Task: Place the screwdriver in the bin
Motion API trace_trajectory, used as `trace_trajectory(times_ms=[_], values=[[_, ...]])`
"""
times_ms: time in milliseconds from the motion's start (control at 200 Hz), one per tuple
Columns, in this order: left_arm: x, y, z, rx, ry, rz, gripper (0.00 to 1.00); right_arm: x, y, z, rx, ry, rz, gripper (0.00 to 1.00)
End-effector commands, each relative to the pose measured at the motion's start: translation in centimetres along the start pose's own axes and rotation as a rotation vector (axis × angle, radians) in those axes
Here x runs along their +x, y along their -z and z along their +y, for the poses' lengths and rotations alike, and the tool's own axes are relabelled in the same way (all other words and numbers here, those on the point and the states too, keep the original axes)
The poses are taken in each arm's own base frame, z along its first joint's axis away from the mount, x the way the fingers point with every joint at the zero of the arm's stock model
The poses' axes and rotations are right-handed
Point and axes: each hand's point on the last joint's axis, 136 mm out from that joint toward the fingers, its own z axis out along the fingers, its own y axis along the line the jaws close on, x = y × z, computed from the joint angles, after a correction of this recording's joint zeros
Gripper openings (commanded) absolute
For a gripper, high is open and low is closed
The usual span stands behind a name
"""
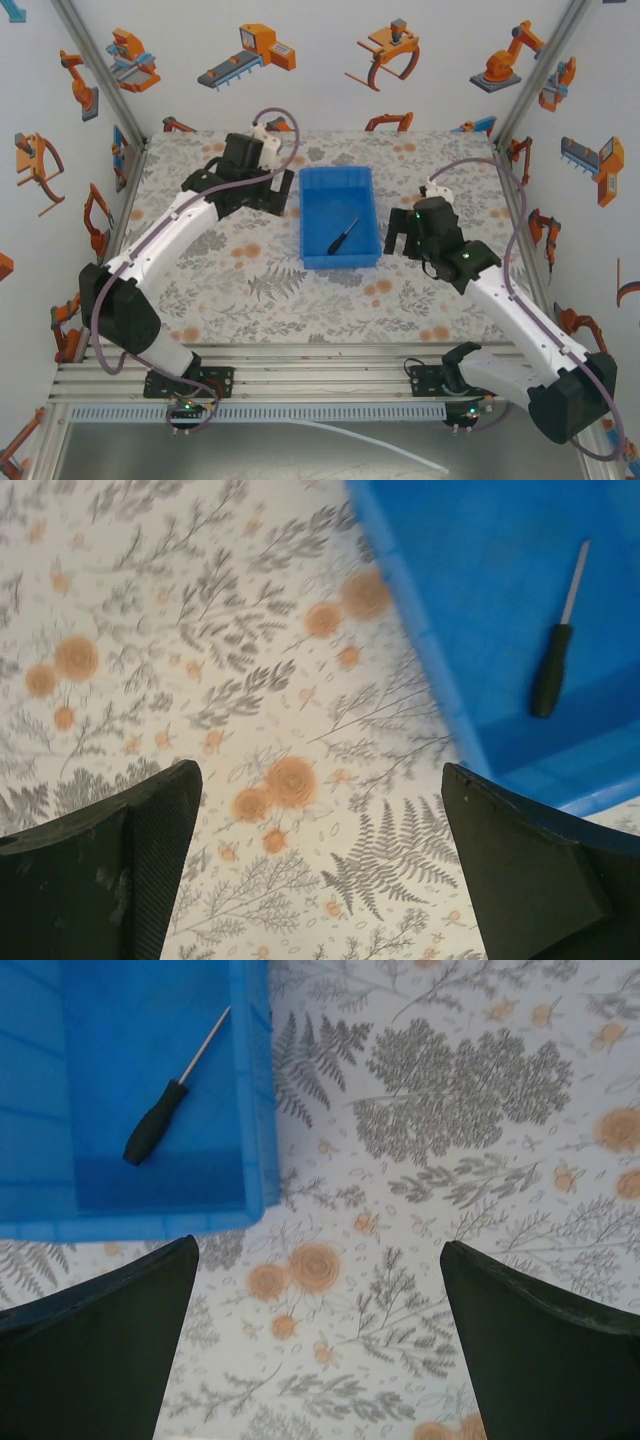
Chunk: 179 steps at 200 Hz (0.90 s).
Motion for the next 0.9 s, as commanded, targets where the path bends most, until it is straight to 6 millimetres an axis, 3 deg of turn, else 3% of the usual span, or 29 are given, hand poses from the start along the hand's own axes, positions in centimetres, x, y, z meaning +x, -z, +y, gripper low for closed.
trace_trajectory(times_ms=[0,125,315,511,681,891], values=[[1.6,0.9,2.6,0.007,0.101,-0.020,0.97,-4.1,-0.5,-0.1,0.051,0.058,-0.171,0.99],[4.5,1.1,6.9,-0.048,0.197,-0.058,0.97,-4.8,-1.5,-0.7,0.089,0.080,-0.252,0.99],[9.0,0.4,12.1,-0.103,0.335,-0.124,0.97,-5.1,-3.0,-4.8,0.221,0.076,-0.288,0.99],[13.0,-0.9,15.1,-0.160,0.363,-0.160,0.97,-4.1,-4.1,-9.1,0.345,0.050,-0.335,0.99],[15.5,-1.8,17.2,-0.206,0.416,-0.246,0.97,-1.4,-5.6,-12.0,0.429,0.048,-0.338,0.99],[15.9,-3.9,19.1,-0.279,0.417,-0.313,0.97,-2.3,-6.7,-11.8,0.410,0.141,-0.378,0.99]])
